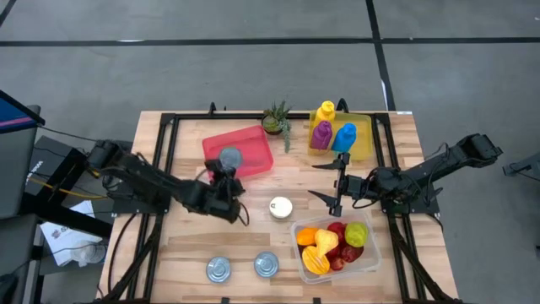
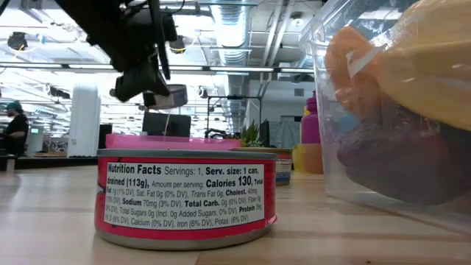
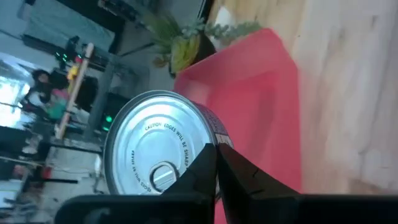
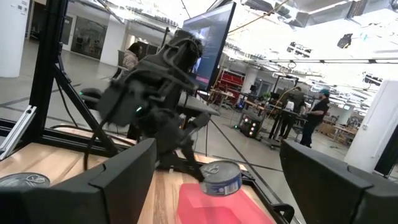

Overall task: Pick & Place Food Item
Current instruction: Put the blue tuna can into the red bin

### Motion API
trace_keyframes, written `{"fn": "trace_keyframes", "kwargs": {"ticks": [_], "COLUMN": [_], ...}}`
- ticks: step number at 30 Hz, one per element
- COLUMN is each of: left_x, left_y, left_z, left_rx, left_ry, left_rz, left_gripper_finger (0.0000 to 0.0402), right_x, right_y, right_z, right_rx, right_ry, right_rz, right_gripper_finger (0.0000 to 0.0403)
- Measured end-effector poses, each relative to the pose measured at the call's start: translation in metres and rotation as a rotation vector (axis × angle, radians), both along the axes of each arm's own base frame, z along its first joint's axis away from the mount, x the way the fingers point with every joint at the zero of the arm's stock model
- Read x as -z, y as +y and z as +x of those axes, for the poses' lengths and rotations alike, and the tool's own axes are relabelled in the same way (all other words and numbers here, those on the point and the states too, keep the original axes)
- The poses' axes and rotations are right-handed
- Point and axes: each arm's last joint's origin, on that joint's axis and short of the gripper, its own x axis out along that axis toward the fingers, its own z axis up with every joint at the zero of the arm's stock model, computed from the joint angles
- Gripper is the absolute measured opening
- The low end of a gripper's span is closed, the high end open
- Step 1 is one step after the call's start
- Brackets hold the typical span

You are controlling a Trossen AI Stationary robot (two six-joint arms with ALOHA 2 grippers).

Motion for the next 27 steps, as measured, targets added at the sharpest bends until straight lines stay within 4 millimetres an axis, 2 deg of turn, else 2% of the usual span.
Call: {"fn": "trace_keyframes", "kwargs": {"ticks": [4,7,12,17,27], "left_x": [-0.007,0.002,0.013,0.021,0.024], "left_y": [0.022,0.038,0.058,0.076,0.106], "left_z": [-0.005,-0.006,-0.007,-0.008,-0.010], "left_rx": [-0.030,-0.033,-0.067,-0.058,-0.064], "left_ry": [-0.018,-0.015,0.001,0.009,-0.006], "left_rz": [-0.085,-0.192,-0.265,-0.408,-0.624], "left_gripper_finger": [0.0000,0.0000,0.0000,0.0000,0.0000], "right_x": [0.000,0.000,0.000,0.000,0.000], "right_y": [0.000,0.000,0.000,-0.001,-0.001], "right_z": [0.000,0.000,0.000,0.000,0.000], "right_rx": [0.000,0.000,0.000,0.004,0.004], "right_ry": [0.000,0.000,0.000,0.000,-0.001], "right_rz": [0.000,0.000,0.000,0.000,0.000], "right_gripper_finger": [0.0328,0.0328,0.0328,0.0328,0.0328]}}
